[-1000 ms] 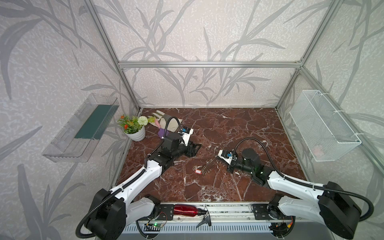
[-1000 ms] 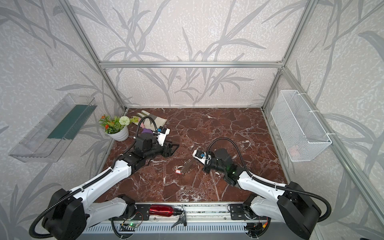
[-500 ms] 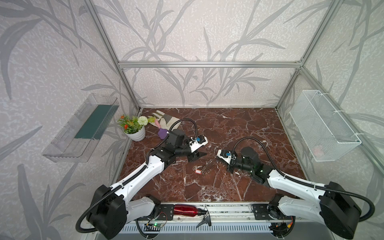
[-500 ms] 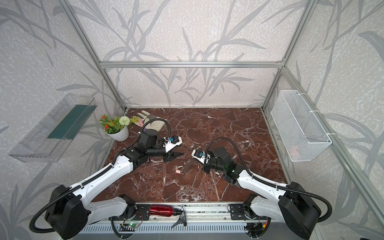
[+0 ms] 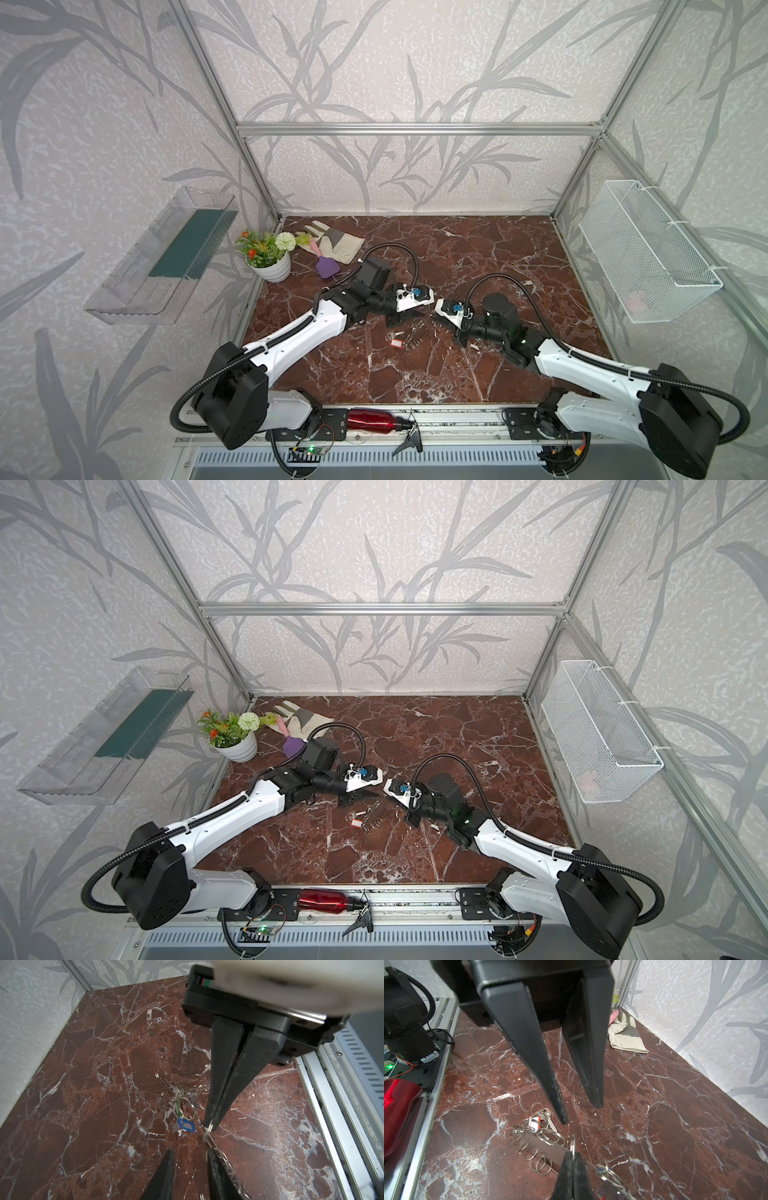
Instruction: Put the keys on the keyring
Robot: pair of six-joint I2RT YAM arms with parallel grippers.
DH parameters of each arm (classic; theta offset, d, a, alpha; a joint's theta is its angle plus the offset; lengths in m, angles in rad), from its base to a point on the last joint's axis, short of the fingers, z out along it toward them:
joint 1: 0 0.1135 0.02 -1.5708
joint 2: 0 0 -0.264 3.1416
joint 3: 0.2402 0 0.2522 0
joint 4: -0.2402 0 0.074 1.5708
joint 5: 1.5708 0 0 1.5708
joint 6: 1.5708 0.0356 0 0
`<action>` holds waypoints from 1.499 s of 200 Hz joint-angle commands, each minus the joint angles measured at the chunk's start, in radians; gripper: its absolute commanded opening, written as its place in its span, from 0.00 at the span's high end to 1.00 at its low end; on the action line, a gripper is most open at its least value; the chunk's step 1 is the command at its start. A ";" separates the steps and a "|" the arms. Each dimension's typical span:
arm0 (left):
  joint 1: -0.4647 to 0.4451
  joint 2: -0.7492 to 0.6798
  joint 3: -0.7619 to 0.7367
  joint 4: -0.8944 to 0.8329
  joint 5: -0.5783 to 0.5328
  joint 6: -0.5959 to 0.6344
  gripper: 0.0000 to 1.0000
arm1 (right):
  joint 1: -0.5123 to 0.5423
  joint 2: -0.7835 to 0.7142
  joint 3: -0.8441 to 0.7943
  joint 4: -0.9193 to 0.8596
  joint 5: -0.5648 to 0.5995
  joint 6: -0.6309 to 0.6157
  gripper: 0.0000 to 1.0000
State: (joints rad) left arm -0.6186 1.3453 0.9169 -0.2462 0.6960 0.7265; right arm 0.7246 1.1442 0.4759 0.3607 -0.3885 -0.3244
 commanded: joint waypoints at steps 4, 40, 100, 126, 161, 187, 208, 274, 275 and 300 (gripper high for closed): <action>-0.013 0.019 0.032 -0.010 0.033 0.039 0.74 | -0.010 0.001 0.020 0.022 -0.030 0.014 1.00; -0.025 0.027 0.035 -0.013 0.043 0.039 0.75 | -0.016 0.002 0.020 0.024 -0.038 0.020 1.00; -0.041 0.041 0.042 -0.004 0.051 0.021 0.84 | -0.017 0.002 0.023 0.020 -0.043 0.023 1.00; -0.050 0.047 0.042 -0.002 0.050 0.013 0.84 | -0.017 0.002 0.023 0.021 -0.041 0.023 1.00; -0.052 0.047 0.037 0.001 0.047 0.014 0.85 | -0.019 0.006 0.024 0.024 -0.045 0.024 1.00; -0.057 0.052 0.036 -0.006 0.038 0.023 0.82 | -0.023 0.008 0.024 0.026 -0.052 0.028 1.00; -0.059 0.050 0.032 -0.010 0.033 0.027 0.79 | -0.022 0.007 0.026 0.025 -0.055 0.030 1.00; -0.062 0.058 0.036 -0.023 0.023 0.028 0.85 | -0.023 0.005 0.026 0.025 -0.061 0.031 1.00; -0.062 0.059 0.036 -0.024 0.023 0.028 0.85 | -0.023 0.005 0.026 0.025 -0.061 0.031 1.00; -0.065 0.065 0.043 -0.036 0.023 0.031 0.87 | -0.024 0.007 0.024 0.026 -0.062 0.031 1.00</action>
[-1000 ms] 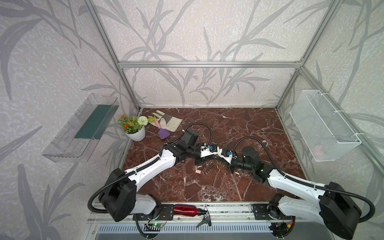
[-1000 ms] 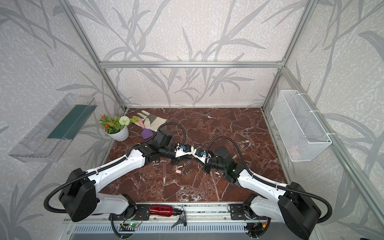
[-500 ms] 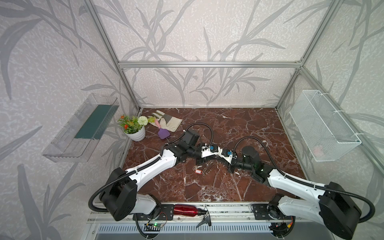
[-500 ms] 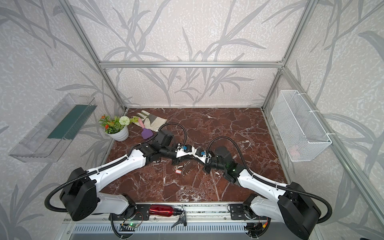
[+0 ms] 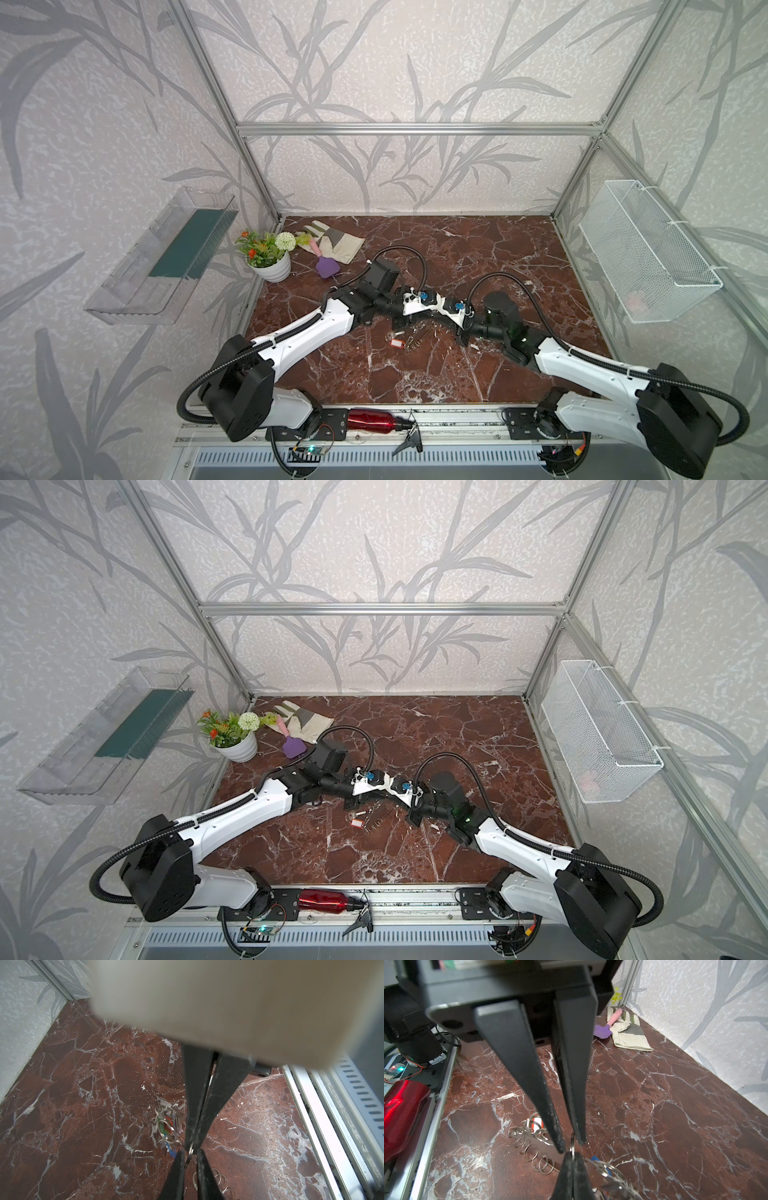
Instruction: Put the keys on the keyring
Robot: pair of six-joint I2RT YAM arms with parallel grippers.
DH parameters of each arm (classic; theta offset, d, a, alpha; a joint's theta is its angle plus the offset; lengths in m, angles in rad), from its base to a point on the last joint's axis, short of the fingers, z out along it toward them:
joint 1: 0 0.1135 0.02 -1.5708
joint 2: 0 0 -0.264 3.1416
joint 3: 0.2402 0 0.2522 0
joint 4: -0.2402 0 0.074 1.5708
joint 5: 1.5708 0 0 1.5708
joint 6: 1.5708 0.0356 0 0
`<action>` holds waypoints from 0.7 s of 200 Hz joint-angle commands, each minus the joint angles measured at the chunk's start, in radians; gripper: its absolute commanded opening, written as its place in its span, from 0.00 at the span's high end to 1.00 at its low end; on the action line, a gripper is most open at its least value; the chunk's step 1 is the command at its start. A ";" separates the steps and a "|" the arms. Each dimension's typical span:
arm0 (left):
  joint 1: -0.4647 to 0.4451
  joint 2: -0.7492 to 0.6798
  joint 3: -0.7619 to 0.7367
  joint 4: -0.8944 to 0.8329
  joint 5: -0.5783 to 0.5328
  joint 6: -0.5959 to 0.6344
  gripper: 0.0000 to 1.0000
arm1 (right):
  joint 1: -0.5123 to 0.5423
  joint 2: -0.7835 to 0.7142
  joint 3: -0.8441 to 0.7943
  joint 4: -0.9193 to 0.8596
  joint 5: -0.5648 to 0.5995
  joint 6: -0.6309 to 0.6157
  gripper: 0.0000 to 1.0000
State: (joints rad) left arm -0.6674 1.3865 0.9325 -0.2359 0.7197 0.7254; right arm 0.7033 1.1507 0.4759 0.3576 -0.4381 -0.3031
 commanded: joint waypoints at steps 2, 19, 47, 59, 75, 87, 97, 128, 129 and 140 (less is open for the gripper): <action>-0.016 0.024 0.028 -0.047 -0.001 0.033 0.87 | -0.002 0.001 0.024 0.028 -0.012 0.010 1.00; -0.018 0.030 0.027 -0.058 -0.013 0.046 0.86 | -0.002 0.001 0.023 0.033 -0.012 0.011 1.00; -0.019 0.032 0.026 -0.056 -0.020 0.050 0.82 | -0.004 0.003 0.023 0.035 -0.014 0.012 1.00; -0.019 0.033 0.025 -0.056 -0.028 0.052 0.79 | -0.005 0.004 0.023 0.037 -0.014 0.012 1.00; -0.018 0.028 0.011 -0.039 -0.034 0.052 0.77 | -0.007 0.006 0.018 0.046 -0.020 0.016 1.00; -0.020 0.028 0.005 -0.030 -0.026 0.047 0.77 | -0.011 0.006 0.015 0.052 -0.024 0.020 1.00; -0.020 0.029 0.010 -0.040 -0.016 0.047 0.78 | -0.014 0.006 0.013 0.057 -0.028 0.024 1.00; -0.001 0.028 -0.004 0.007 0.011 0.004 0.77 | -0.021 0.006 0.000 0.081 -0.039 0.033 1.00; 0.000 0.029 -0.005 0.011 0.014 0.000 0.77 | -0.021 0.006 0.000 0.081 -0.040 0.034 1.00; 0.013 0.027 -0.012 0.033 0.037 -0.027 0.77 | -0.022 0.006 -0.002 0.083 -0.045 0.033 1.00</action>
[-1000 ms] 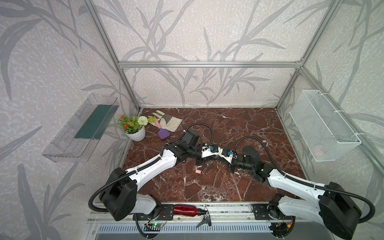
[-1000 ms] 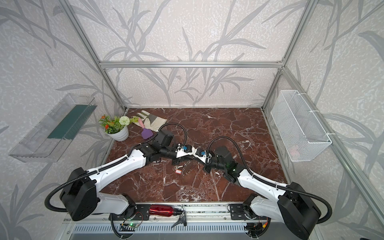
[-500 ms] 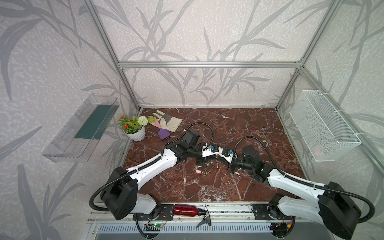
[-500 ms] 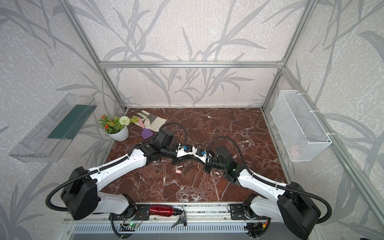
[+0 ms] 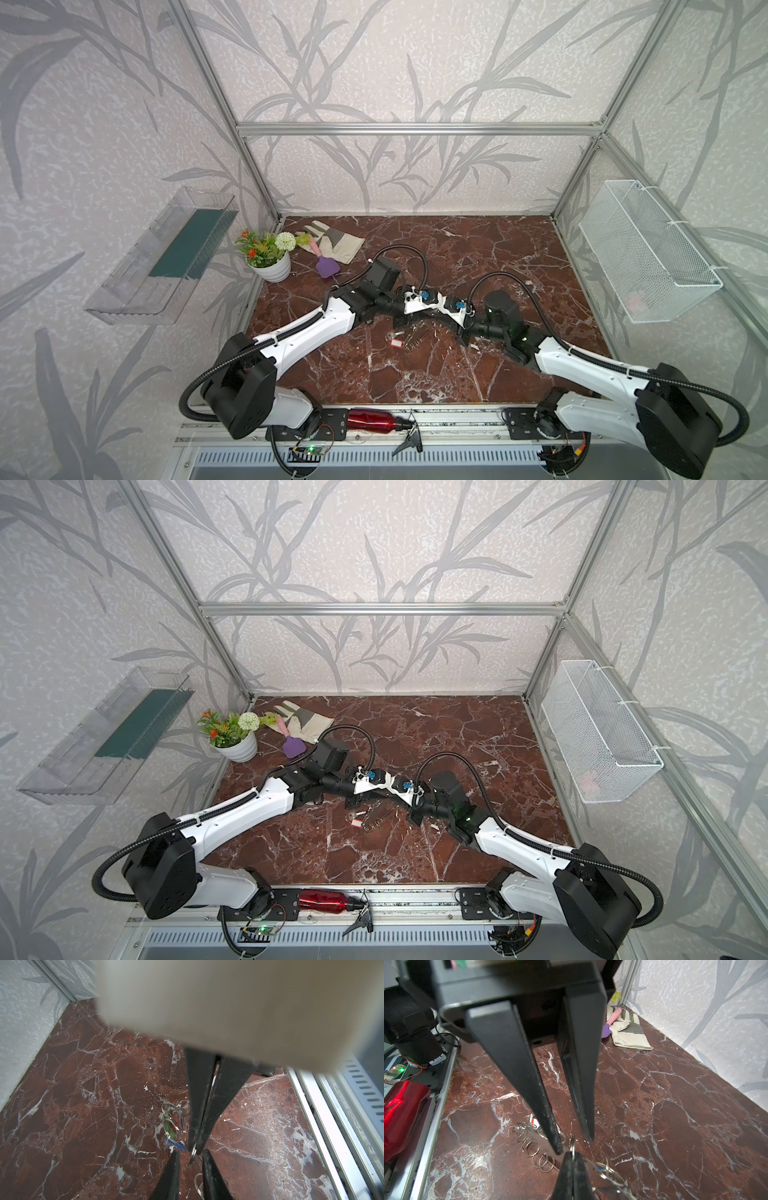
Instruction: Put the keys on the keyring
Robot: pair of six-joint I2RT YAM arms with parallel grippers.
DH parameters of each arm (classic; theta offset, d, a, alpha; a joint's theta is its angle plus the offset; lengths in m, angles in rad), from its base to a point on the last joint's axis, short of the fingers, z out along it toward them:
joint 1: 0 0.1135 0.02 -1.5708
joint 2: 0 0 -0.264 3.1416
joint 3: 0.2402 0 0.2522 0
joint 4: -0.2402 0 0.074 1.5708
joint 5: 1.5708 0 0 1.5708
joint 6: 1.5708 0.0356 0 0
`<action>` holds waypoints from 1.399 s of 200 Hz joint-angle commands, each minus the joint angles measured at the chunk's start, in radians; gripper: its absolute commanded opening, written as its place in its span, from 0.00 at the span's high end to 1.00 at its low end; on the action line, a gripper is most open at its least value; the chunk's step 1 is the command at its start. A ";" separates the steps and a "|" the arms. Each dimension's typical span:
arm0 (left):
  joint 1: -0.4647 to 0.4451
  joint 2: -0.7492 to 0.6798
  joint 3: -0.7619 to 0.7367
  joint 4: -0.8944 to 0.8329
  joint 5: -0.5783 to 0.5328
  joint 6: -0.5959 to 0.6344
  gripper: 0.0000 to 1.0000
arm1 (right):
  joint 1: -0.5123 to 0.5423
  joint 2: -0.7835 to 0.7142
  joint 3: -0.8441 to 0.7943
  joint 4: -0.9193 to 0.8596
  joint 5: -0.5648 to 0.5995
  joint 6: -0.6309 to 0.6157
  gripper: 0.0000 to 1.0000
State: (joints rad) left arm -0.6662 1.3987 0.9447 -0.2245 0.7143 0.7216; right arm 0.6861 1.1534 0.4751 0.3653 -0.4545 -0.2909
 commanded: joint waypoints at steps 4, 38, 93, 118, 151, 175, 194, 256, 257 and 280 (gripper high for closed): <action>0.014 0.014 -0.024 0.022 0.047 -0.024 0.77 | -0.005 0.005 -0.003 0.077 -0.029 0.021 1.00; 0.049 0.000 -0.028 0.043 0.099 -0.052 0.70 | -0.005 0.006 -0.004 0.073 -0.031 0.016 1.00; 0.064 0.018 0.006 -0.036 0.115 0.010 0.70 | -0.007 0.016 -0.003 0.078 -0.042 0.016 1.00; 0.062 0.025 0.012 -0.033 0.114 0.014 0.71 | -0.011 0.018 -0.001 0.078 -0.046 0.017 1.00; 0.057 0.040 0.025 -0.034 0.116 0.016 0.75 | -0.014 0.022 0.002 0.079 -0.052 0.019 1.00; 0.053 0.046 0.026 -0.019 0.117 0.004 0.77 | -0.016 0.021 0.001 0.078 -0.053 0.021 1.00; 0.045 0.046 0.022 0.006 0.130 -0.024 0.80 | -0.017 0.026 0.003 0.075 -0.057 0.022 1.00; 0.039 0.006 -0.040 0.102 0.134 -0.118 1.00 | -0.023 0.021 0.016 0.059 -0.058 0.033 0.99; 0.039 0.004 -0.042 0.105 0.135 -0.119 1.00 | -0.023 0.020 0.016 0.059 -0.058 0.034 0.98; 0.041 -0.023 -0.083 0.197 0.136 -0.192 1.00 | -0.027 -0.021 0.014 0.065 -0.041 0.062 0.77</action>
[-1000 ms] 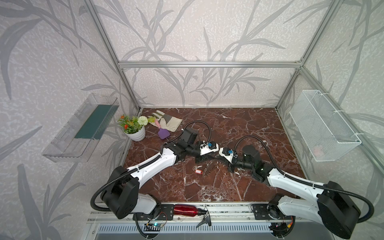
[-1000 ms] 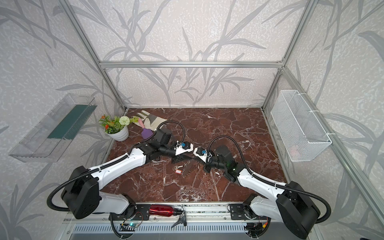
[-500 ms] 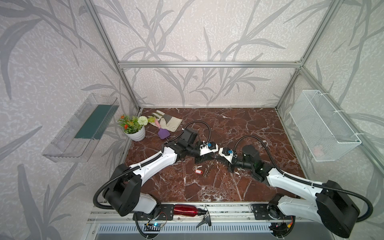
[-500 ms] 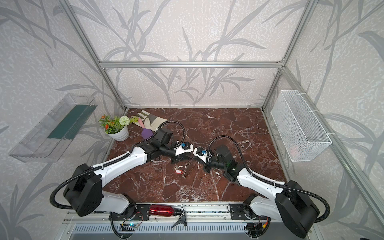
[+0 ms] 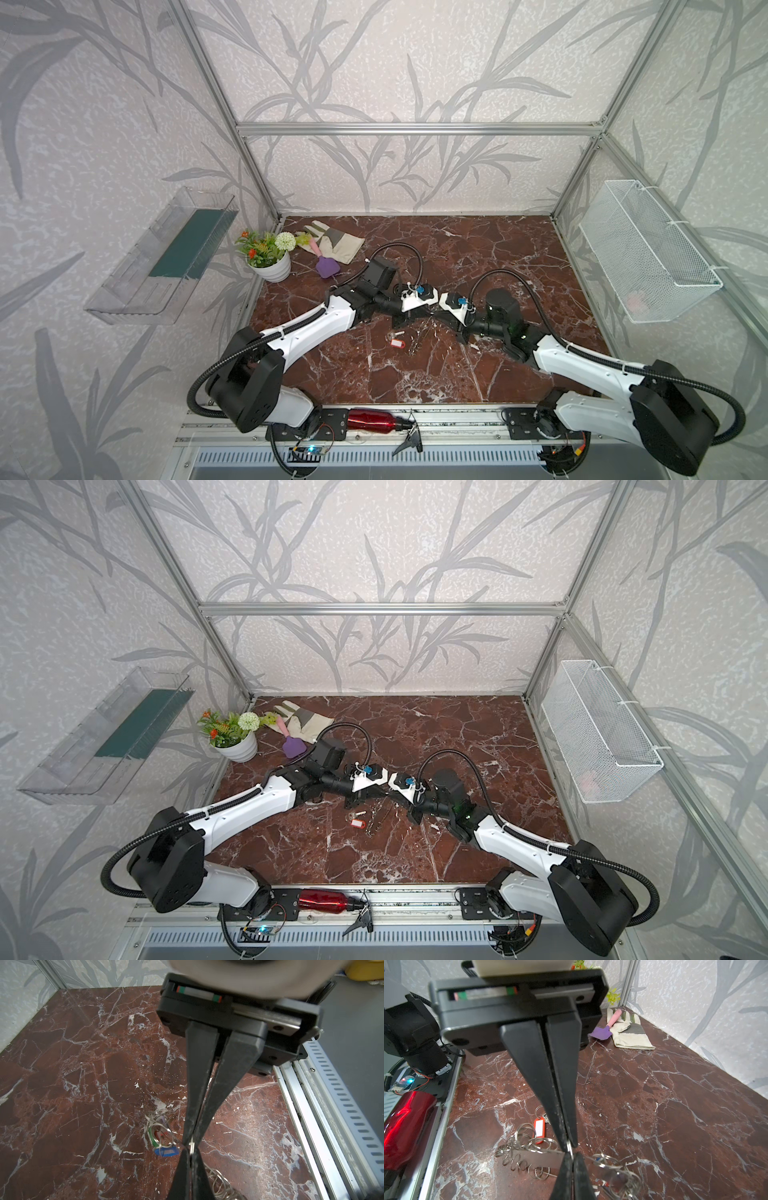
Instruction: Put the keys on the keyring
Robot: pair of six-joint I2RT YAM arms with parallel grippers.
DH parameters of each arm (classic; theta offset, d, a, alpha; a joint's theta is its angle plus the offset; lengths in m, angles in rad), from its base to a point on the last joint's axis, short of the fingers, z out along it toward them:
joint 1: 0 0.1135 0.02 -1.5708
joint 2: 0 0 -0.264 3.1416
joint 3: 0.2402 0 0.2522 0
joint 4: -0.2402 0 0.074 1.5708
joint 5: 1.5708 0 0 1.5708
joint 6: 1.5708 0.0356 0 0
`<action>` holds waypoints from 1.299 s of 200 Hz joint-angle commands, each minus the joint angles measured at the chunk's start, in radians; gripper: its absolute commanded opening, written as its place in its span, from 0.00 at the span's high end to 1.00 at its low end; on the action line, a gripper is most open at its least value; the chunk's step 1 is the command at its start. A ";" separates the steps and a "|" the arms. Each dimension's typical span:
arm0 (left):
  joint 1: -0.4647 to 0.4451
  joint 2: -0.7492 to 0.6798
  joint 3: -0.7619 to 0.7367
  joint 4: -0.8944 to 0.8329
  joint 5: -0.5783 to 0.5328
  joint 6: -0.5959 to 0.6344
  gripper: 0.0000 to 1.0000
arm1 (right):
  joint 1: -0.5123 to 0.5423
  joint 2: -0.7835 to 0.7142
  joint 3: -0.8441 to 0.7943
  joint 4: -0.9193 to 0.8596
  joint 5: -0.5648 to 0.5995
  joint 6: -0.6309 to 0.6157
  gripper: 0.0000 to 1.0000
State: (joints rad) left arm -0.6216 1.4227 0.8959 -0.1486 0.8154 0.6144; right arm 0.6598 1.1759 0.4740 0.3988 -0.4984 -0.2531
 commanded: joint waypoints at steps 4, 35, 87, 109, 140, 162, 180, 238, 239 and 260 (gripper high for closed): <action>-0.004 -0.051 -0.039 0.138 0.036 -0.098 1.00 | -0.003 -0.055 0.014 0.034 0.008 0.030 0.76; -0.004 -0.072 -0.094 0.288 0.052 -0.219 1.00 | -0.027 -0.161 -0.002 0.047 0.040 0.096 0.67; -0.003 -0.137 -0.169 0.535 0.068 -0.394 1.00 | -0.159 -0.272 -0.032 0.140 0.030 0.329 0.60; -0.004 -0.141 -0.202 0.728 0.045 -0.512 1.00 | -0.209 -0.265 -0.029 0.175 -0.005 0.428 0.57; -0.005 -0.124 -0.232 0.978 -0.003 -0.661 1.00 | -0.253 -0.242 -0.014 0.210 -0.075 0.502 0.57; -0.008 -0.103 -0.236 1.107 -0.028 -0.733 1.00 | -0.283 -0.214 0.004 0.261 -0.154 0.556 0.59; -0.011 -0.091 -0.236 1.178 -0.047 -0.774 1.00 | -0.283 -0.185 0.019 0.304 -0.210 0.582 0.59; -0.019 -0.061 -0.222 1.277 -0.042 -0.822 1.00 | -0.304 -0.088 0.085 0.486 -0.312 0.696 0.60; -0.018 -0.061 -0.222 1.279 -0.043 -0.823 1.00 | -0.304 -0.087 0.086 0.492 -0.314 0.699 0.60; -0.018 -0.047 -0.220 1.318 -0.045 -0.847 1.00 | -0.312 -0.067 0.087 0.577 -0.354 0.767 0.61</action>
State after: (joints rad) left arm -0.6353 1.3636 0.6590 1.0351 0.7807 -0.1799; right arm 0.3576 1.0939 0.5335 0.8135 -0.7723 0.4149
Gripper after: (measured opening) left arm 0.047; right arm 0.396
